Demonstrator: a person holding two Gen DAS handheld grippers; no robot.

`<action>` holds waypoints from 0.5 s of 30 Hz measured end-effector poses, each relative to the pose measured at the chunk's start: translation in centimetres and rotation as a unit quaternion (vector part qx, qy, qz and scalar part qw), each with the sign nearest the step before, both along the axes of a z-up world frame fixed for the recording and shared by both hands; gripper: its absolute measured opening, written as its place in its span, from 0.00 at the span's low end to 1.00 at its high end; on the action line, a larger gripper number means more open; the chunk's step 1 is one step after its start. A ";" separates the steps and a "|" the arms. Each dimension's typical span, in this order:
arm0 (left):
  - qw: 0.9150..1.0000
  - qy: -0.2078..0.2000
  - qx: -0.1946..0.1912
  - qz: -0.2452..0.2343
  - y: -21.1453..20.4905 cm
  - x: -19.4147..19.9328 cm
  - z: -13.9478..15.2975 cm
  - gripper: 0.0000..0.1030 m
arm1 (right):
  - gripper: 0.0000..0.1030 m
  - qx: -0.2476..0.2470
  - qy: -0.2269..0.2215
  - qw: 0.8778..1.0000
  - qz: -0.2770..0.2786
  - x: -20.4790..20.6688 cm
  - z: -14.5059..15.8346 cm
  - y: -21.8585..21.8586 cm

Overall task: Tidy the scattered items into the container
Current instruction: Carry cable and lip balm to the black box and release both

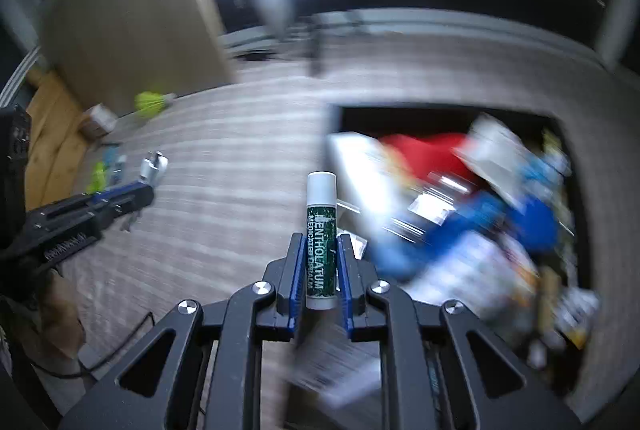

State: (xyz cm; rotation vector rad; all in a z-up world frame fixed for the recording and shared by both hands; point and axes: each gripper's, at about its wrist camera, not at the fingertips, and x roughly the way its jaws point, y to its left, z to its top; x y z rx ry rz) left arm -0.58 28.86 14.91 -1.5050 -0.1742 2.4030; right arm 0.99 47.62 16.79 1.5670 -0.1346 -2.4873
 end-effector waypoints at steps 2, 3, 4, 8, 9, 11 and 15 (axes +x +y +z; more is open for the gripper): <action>1.000 -0.001 0.002 -0.024 3.1 0.4 0.0 0.12 | 0.15 0.005 -0.007 0.999 -0.032 1.5 -0.1 4.2; 0.999 -0.003 0.005 -0.037 4.6 0.7 0.0 0.12 | 0.15 0.007 -0.010 0.999 -0.047 2.3 -0.1 6.3; 0.999 -0.004 0.007 -0.051 6.0 1.0 -0.1 0.12 | 0.15 0.010 -0.012 0.998 -0.064 3.1 -0.2 8.1; 0.995 -0.009 0.008 -0.095 10.9 2.4 -0.1 0.12 | 0.15 0.013 -0.018 0.994 -0.110 6.2 -0.6 13.0; 0.994 -0.010 0.008 -0.106 12.0 2.8 -0.1 0.12 | 0.15 0.013 -0.020 0.993 -0.118 6.8 -0.8 13.9; 0.992 -0.009 0.007 -0.126 13.6 3.6 0.0 0.12 | 0.15 0.014 -0.024 0.991 -0.132 7.7 -1.2 15.4; 0.988 -0.007 0.004 -0.155 17.0 4.5 0.4 0.12 | 0.15 0.014 -0.030 0.989 -0.145 9.0 -1.9 17.1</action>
